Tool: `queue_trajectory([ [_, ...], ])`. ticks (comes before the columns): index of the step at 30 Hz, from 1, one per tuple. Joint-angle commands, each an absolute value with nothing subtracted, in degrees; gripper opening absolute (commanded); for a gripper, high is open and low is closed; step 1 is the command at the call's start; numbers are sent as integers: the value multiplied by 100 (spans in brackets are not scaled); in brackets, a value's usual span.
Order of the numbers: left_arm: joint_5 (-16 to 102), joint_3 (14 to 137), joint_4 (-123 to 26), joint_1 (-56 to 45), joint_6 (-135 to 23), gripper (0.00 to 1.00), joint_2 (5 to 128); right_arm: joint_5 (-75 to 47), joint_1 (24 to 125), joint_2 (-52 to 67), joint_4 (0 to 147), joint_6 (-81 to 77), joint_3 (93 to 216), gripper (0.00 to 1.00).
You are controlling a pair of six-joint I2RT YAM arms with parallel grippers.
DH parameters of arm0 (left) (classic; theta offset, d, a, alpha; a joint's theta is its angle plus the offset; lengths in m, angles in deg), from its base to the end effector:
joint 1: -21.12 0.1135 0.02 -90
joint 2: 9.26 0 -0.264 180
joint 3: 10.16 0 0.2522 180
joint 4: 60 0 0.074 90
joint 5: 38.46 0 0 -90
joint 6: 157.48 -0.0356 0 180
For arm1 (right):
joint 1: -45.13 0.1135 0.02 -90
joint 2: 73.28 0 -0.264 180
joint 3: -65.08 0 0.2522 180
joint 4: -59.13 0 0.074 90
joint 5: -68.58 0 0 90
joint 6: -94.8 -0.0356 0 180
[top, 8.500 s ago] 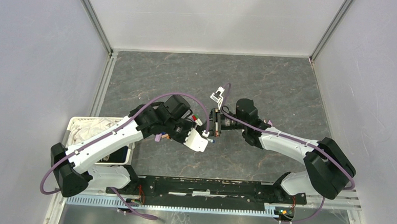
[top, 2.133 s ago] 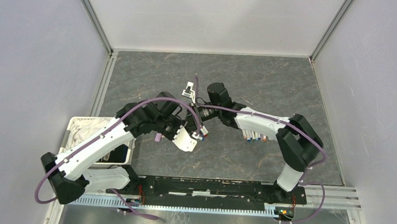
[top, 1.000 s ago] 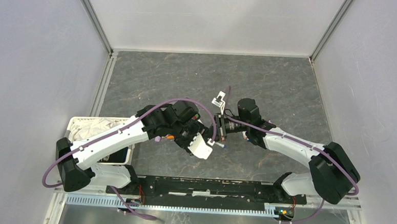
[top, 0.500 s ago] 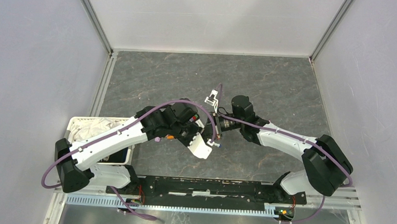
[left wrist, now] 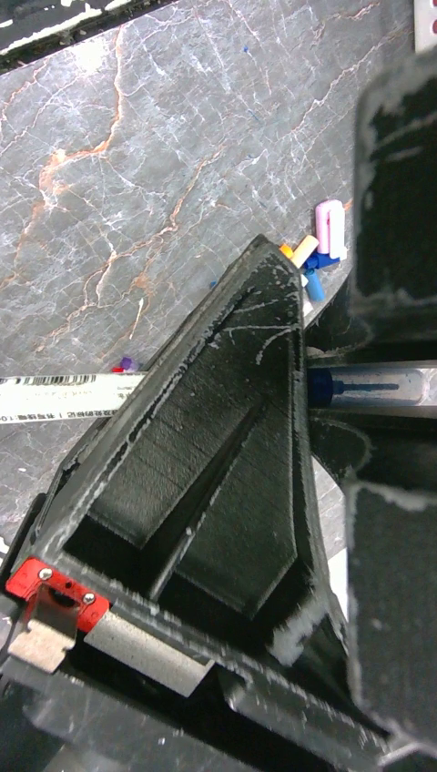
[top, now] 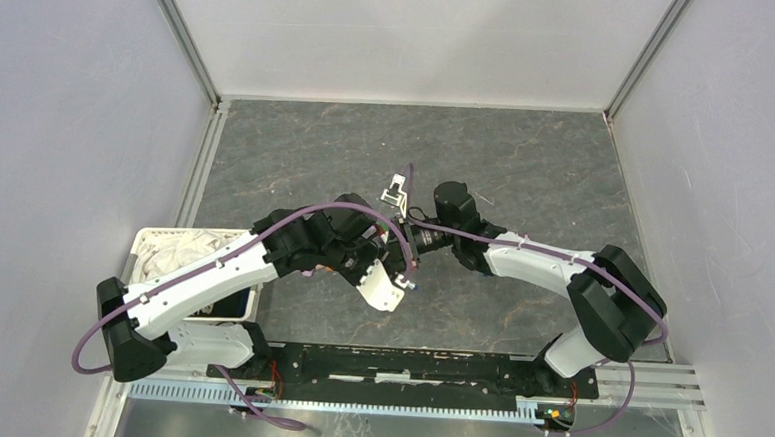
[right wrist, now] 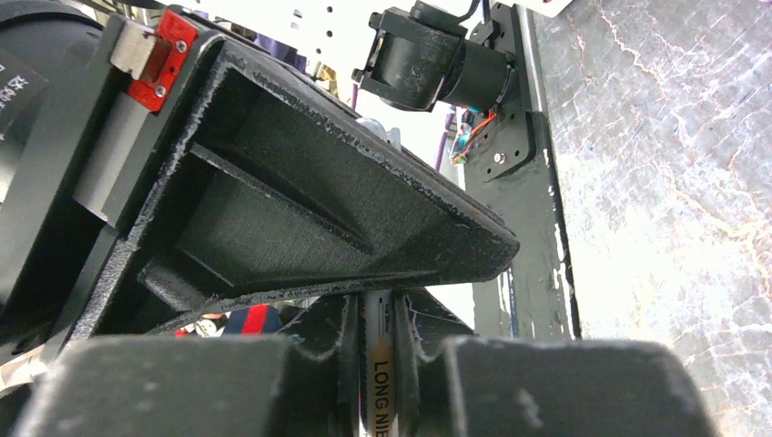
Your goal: Open the pen caps
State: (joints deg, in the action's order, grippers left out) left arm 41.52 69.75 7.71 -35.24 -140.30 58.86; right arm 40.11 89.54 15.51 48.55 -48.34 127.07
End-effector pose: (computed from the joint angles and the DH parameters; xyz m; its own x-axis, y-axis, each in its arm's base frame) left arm 0.1220 -0.1946 0.3197 0.6993 0.6473 -0.3032 0.6965 -0.5216 0.4928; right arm 0.2116 0.2511 0.2383 -0.8690 -0.3174 -0.3795 -0.4022 0.0063 0.9156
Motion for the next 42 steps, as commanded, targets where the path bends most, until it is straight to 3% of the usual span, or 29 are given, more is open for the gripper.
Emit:
queue_trajectory([
  [1, 3420, 7084, 442, -3765, -14231, 2, 5965, 3078, 8993, 1761, 3912, -5331, 13342, 0],
  [5, 3353, 7128, 564, -3773, -14333, 2, 6023, 2642, 8983, 2063, 4154, -5313, 13606, 0],
  [9, 4362, 7184, 983, -3579, -15055, 2, 6036, 2632, 8801, 2138, 6937, -3440, 13609, 0],
  [10, 4648, 7419, 1302, -2783, -15656, 2, 5968, 2596, 8741, 1603, 7941, -2632, 12935, 0],
  [11, 4341, 7716, 1467, -559, -16554, 2, 5840, 2385, 8651, 437, 8458, -1951, 11432, 0],
  [12, 3604, 7815, 1574, 1373, -17889, 2, 5805, 2309, 8390, -1053, 7406, -2901, 10030, 0],
  [13, 3291, 7896, 2462, 2221, -19443, 2, 5960, 2683, 8132, -1685, 5921, -4038, 8995, 0],
  [14, 3156, 7921, 2942, 1804, -19535, 2, 5838, 2939, 8133, -1483, 5858, -4012, 9365, 0],
  [16, 4089, 7187, 1219, -515, -17396, 2, 5319, 2715, 8356, -399, 8618, -1926, 11120, 0],
  [20, 4433, 7205, 1567, -2007, -16000, 2, 5486, 2804, 8377, -731, 7385, -2866, 10722, 0],
  [29, 4214, 7425, 1295, -2346, -14445, 2, 5945, 2854, 8146, -544, 7184, -2603, 11317, 0],
  [36, 4349, 7678, 671, -2185, -12551, 2, 6913, -114, 7683, -503, 8388, -1970, 11767, 0],
  [42, 4200, 7635, -31, -1462, -11540, 3, 7756, -1323, 7676, -381, 8080, -2062, 11809, 0],
])
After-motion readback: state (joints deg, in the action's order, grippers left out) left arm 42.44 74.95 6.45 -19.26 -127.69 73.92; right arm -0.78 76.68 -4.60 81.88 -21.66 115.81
